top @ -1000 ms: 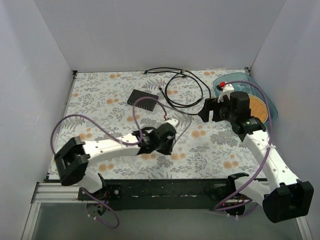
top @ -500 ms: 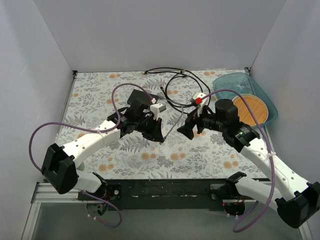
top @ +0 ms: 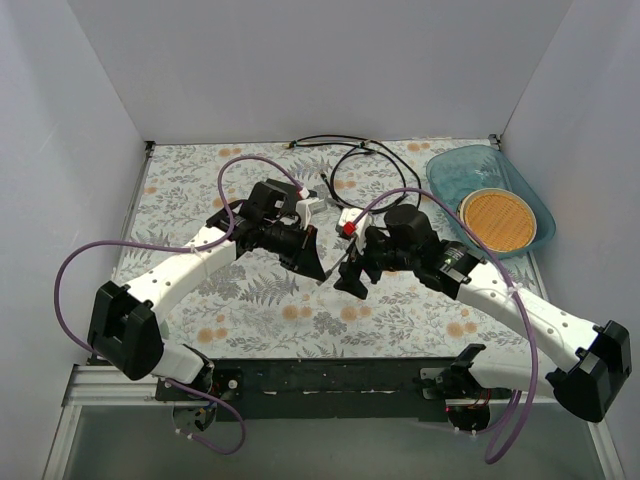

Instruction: Insert the plug into the switch port

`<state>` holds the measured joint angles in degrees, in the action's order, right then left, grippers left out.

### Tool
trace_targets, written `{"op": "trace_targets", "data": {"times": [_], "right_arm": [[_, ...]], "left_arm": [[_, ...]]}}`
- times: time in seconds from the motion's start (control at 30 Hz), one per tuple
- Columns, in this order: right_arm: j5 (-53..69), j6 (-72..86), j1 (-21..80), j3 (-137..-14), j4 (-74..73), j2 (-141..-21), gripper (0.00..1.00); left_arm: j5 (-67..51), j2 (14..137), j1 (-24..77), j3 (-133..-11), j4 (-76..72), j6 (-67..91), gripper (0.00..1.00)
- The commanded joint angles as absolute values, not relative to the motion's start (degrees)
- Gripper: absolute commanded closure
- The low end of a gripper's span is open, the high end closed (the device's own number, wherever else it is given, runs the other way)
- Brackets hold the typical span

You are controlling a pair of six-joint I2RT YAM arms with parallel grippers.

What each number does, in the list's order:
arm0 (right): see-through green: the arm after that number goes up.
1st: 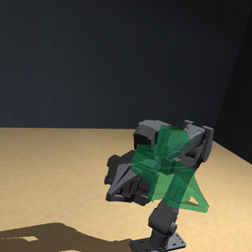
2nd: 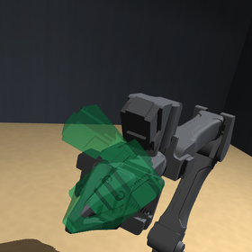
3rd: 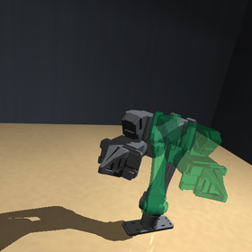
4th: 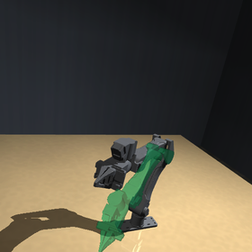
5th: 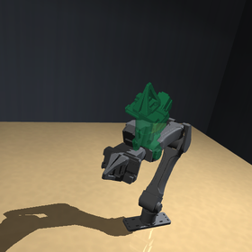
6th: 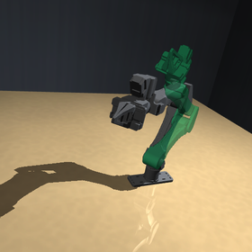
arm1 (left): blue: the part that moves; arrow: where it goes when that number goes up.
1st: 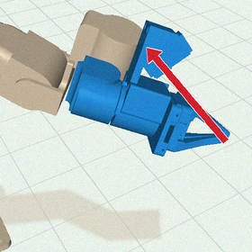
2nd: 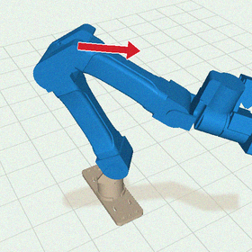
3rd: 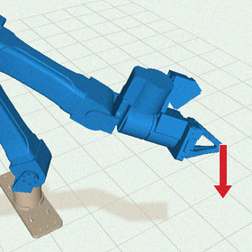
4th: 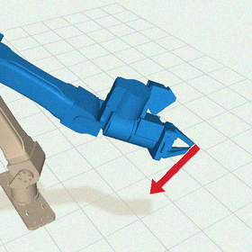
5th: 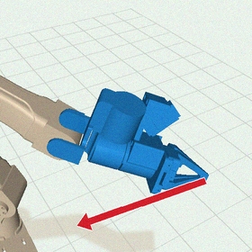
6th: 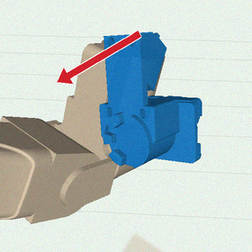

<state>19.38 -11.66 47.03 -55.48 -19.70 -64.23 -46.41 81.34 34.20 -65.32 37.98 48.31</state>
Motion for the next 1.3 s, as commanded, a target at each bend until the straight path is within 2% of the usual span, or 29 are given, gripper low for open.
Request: {"op": "trace_targets", "data": {"times": [0.0, 0.3, 0.5, 0.6, 0.63, 0.7, 0.73, 0.77, 0.8, 0.97, 1.0, 1.03, 1.13, 1.17, 1.27], "right_arm": [[19.2, -13.1, 47.7, -57.7, -17.9, -64.4, 0.04], [22.1, -12.8, 48.8, -57.7, -16.6, -67.8, 0.11], [23.6, -12.7, 49.1, -58.0, -16.6, -70.2, 0.26], [24.8, -12.6, 49.3, -58.0, -16.5, -71.1, 0.40], [25.0, -12.5, 49.3, -57.9, -16.3, -71.3, 0.53], [25.2, -12.3, 49.3, -58.0, -16.2, -71.8, 0.69], [25.1, -12.2, 49.3, -57.9, -16.3, -72.0, 0.86], [24.8, -12.0, 49.3, -58.0, -16.3, -72.1, 0.94], [24.4, -12.0, 49.3, -58.0, -16.4, -72.2, 0.99], [21.1, -9.8, 49.3, -56.3, -12.8, -70.5, 0.99], [20.2, -8.4, 49.3, -55.9, -12.0, -69.6, 0.99], [18.2, -7.5, 49.3, -55.4, -11.4, -69.3, 0.99], [14.4, -4.1, 49.2, -55.2, -10.3, -68.7, 0.99], [13.6, -3.3, 49.2, -55.2, -10.1, -68.7, 0.99], [9.6, 0.9, 49.1, -55.1, -9.2, -68.6, 0.99]], "left_arm": [[-51.0, 81.4, 33.5, -67.3, 40.1, 46.3, 1.00], [-51.8, 82.0, 33.0, -67.9, 40.4, 45.5, 1.00], [-51.9, 81.5, 32.5, -68.6, 40.1, 45.7, 1.00], [-53.4, 80.9, 32.1, -68.6, 38.9, 46.2, 1.00], [-54.0, 80.7, 31.9, -68.8, 38.6, 46.5, 1.00], [-54.9, 80.4, 31.6, -68.8, 38.1, 46.6, 1.00], [-55.2, 80.3, 31.2, -68.8, 38.0, 46.7, 1.00], [-55.5, 80.2, 31.1, -68.9, 37.7, 46.8, 1.00], [-56.2, 80.1, 30.9, -68.8, 37.5, 46.9, 1.00], [-53.4, 79.5, 29.5, -68.7, 35.3, 49.6, 0.99], [-52.3, 79.1, 29.4, -68.6, 34.5, 50.6, 0.91], [-49.2, 78.8, 29.1, -68.1, 33.6, 51.8, 0.64], [-42.7, 76.7, 28.9, -66.8, 28.8, 56.7, 0.41], [-41.2, 76.0, 28.9, -65.3, 25.7, 57.9, 0.30], [-36.9, 72.5, 28.8, -61.5, 18.8, 63.4, 0.26]]}}
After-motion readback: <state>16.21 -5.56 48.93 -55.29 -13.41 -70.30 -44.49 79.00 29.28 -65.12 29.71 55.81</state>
